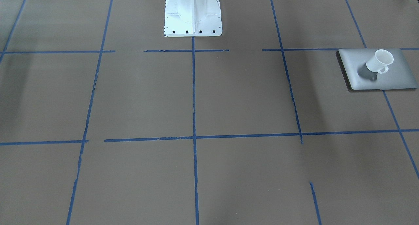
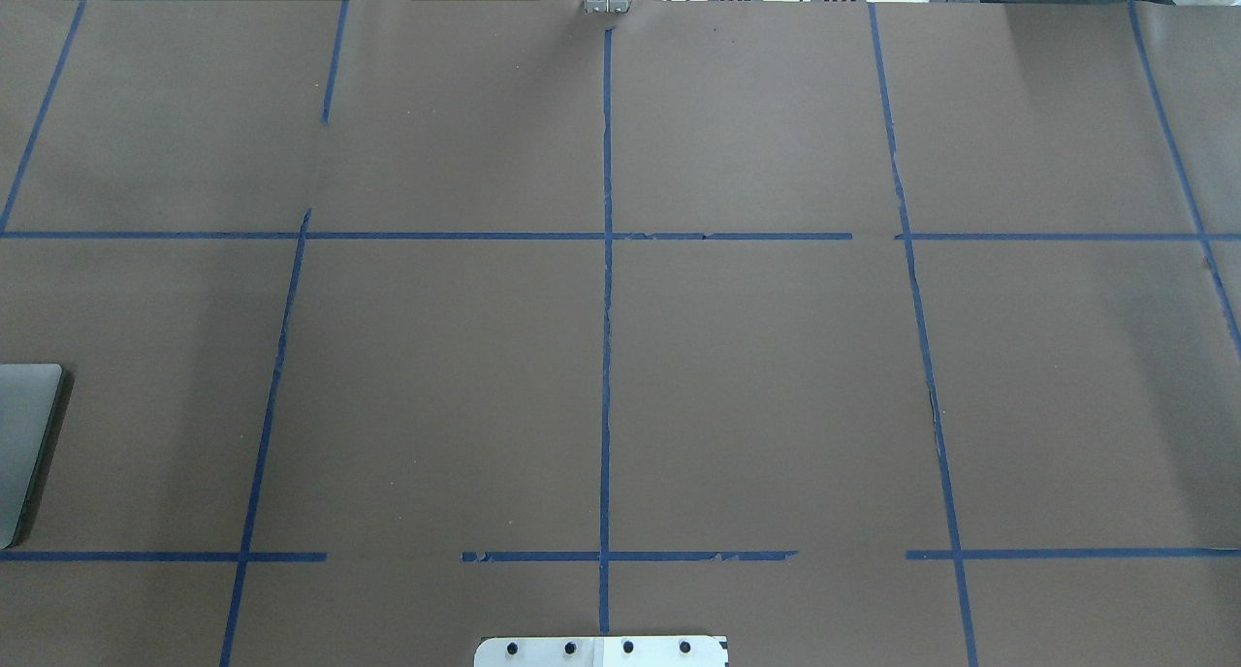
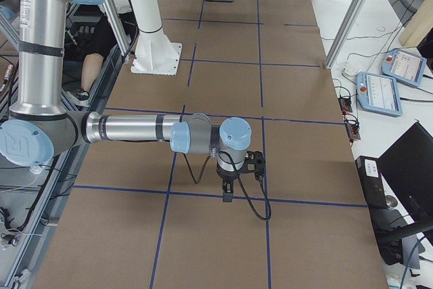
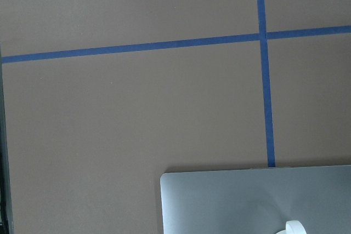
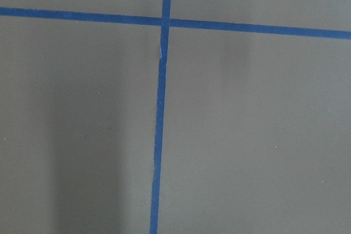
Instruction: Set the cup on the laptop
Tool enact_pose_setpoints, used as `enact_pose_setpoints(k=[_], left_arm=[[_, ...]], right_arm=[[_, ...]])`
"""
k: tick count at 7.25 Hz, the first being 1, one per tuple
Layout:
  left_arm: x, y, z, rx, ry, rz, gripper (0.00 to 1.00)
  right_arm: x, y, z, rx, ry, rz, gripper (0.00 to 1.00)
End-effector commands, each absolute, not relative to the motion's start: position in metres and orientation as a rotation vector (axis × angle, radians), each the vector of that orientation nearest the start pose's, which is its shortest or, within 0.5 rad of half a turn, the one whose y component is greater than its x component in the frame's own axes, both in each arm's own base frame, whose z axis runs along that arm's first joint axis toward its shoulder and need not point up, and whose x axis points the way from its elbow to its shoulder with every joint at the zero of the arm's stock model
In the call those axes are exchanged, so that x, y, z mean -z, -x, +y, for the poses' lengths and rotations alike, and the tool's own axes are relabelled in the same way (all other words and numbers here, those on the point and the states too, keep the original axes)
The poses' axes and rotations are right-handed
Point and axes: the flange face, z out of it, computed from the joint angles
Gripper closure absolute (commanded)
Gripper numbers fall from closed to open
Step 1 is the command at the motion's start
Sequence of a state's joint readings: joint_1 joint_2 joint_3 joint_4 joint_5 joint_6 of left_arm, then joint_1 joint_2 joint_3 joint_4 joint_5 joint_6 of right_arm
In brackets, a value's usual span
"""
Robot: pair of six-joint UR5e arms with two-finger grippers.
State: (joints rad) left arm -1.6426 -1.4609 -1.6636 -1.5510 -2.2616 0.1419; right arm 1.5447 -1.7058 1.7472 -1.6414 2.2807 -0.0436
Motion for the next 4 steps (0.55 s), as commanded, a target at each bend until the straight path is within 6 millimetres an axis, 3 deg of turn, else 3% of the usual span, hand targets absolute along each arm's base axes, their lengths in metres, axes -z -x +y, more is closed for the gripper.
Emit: enact_pose_setpoints(k=[1,4], left_arm=[[-0.6824,0.0999,-0.4258,-0.046,-0.017,0.695,0.0],[-0.6762,0.0971,-0.4262,-0.056,-0.054,0.73,0.0]], right_arm=[[-0.6458,-0.0571,-0.4338,0.056,0.022,-0.71,0.0],[-0.6458,-0.0571,-0.4338,0.056,0.022,-0.71,0.0]])
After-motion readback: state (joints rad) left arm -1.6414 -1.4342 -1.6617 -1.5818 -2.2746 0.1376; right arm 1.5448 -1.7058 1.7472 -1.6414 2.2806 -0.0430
